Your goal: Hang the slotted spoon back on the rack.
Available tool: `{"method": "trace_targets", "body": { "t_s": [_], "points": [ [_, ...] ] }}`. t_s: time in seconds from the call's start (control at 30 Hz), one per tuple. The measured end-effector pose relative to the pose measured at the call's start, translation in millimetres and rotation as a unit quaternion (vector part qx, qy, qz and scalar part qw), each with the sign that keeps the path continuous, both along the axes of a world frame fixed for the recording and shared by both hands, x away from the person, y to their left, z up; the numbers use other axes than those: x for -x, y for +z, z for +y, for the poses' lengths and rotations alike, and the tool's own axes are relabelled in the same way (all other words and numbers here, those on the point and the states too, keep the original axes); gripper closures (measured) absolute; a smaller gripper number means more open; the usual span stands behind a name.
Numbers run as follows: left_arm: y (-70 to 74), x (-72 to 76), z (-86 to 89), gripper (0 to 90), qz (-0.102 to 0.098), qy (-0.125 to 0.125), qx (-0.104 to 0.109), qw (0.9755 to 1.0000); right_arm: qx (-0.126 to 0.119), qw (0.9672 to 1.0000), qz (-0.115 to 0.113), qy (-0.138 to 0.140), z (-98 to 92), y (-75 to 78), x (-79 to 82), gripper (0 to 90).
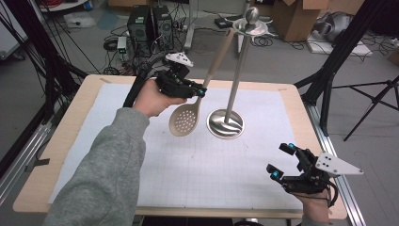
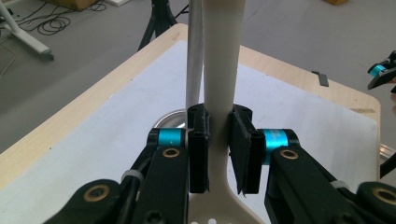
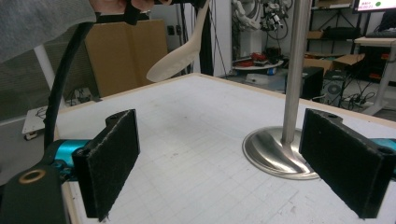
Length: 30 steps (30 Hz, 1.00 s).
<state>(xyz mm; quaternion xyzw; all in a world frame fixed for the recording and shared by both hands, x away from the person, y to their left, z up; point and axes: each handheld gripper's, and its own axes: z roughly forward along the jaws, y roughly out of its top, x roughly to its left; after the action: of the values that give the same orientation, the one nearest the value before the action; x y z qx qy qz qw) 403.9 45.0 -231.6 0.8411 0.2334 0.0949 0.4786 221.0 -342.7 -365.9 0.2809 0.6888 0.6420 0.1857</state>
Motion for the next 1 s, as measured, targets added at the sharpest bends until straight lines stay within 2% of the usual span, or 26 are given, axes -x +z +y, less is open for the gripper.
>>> {"method": "trace_targets", "body": {
  "t_s": [0.53,0.6,0.63,0.8,1.0],
  "points": [
    [-8.9,-10.5,-15.5,77.5,-0.008,-0.009,-0.001,0.9999,0.005,0.9999,0.007,-0.005,-2.5,-3.8,-1.9,11.2],
    [-10.9,-11.3,-18.3,77.4,-0.006,-0.008,0.007,0.9999,0.005,0.9999,0.009,-0.004,-2.2,-3.7,-1.4,11.2],
    [-11.4,-11.6,-19.2,77.4,-0.005,-0.010,0.005,0.9999,0.006,1.0000,0.005,-0.005,-2.4,-3.6,-1.8,11.2],
    [-13.1,-13.9,-24.2,77.2,0.000,-0.011,0.005,0.9999,0.004,0.9999,0.008,-0.005,-2.3,-3.4,-0.5,11.2],
    [-15.8,-17.2,-31.0,77.3,0.002,-0.007,0.014,0.9999,0.005,0.9999,0.008,-0.005,-3.1,-3.2,0.0,11.2]
  ]
}}
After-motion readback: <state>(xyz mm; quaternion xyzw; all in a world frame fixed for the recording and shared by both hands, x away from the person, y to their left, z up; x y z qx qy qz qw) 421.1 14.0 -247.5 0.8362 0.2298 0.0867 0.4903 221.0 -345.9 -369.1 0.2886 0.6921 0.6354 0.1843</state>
